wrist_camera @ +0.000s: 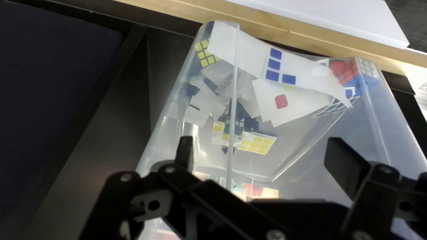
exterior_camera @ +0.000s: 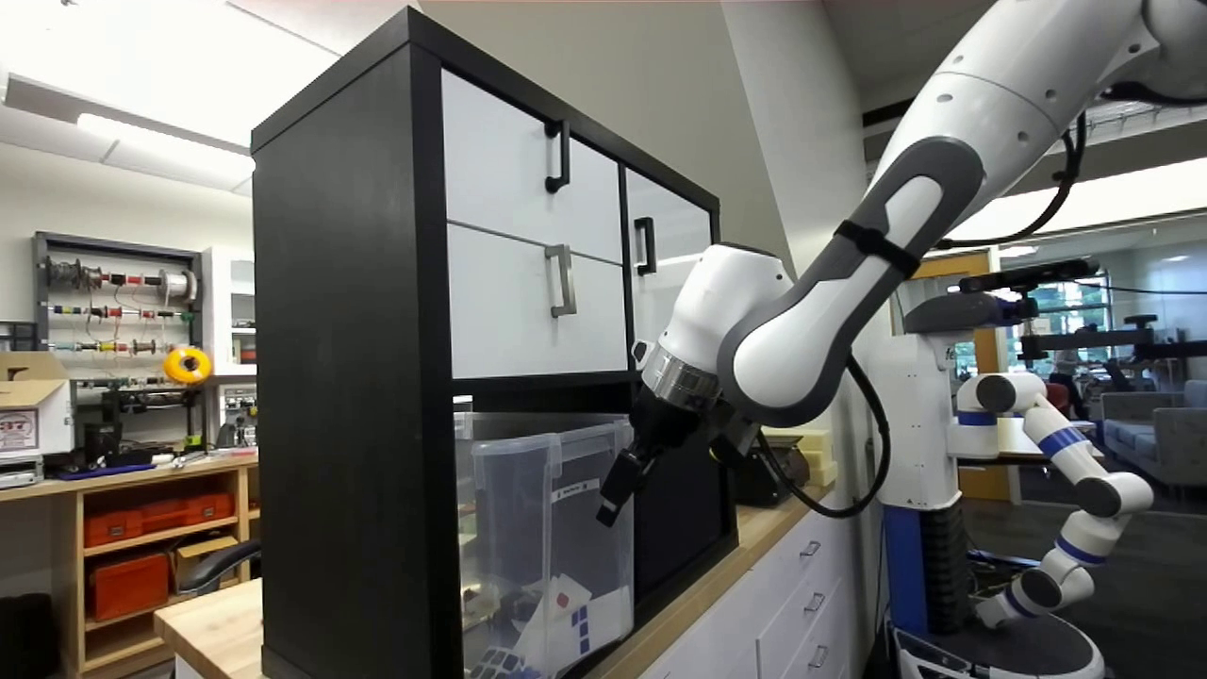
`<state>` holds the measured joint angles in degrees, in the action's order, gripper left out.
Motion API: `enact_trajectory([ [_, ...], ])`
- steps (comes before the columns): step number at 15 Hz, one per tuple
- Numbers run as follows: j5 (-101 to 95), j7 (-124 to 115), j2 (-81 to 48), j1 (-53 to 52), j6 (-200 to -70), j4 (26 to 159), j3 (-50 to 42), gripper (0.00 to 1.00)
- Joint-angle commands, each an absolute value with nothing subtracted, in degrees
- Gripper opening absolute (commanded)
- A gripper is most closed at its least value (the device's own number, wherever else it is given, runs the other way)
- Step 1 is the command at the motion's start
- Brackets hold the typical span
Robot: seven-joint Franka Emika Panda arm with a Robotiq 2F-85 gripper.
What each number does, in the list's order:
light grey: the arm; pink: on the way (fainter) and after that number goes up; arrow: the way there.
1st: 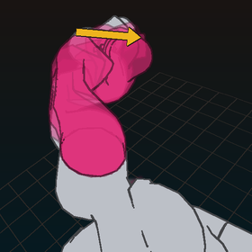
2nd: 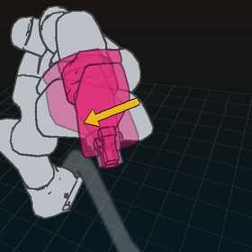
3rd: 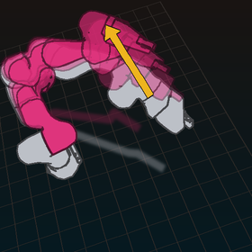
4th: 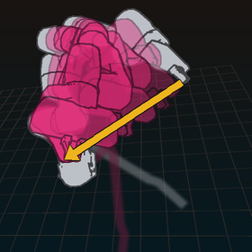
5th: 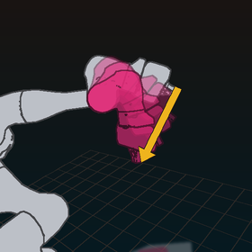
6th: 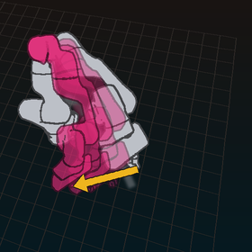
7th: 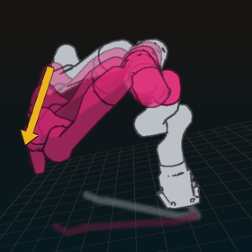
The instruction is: Push the clear storage bin under the cabinet
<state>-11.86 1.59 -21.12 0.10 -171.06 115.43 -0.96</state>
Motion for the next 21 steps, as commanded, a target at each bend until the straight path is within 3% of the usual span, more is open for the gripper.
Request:
enact_trajectory([
  [1, -12.1, 2.2, -23.1, -2.0, -169.8, 111.5, -2.6, 1.00],
  [10, -15.1, -1.9, -16.5, -6.6, -164.3, 117.3, -6.9, 1.00],
  [21, -18.9, -11.7, -7.2, -8.3, -141.2, 121.0, -4.0, 1.00],
])
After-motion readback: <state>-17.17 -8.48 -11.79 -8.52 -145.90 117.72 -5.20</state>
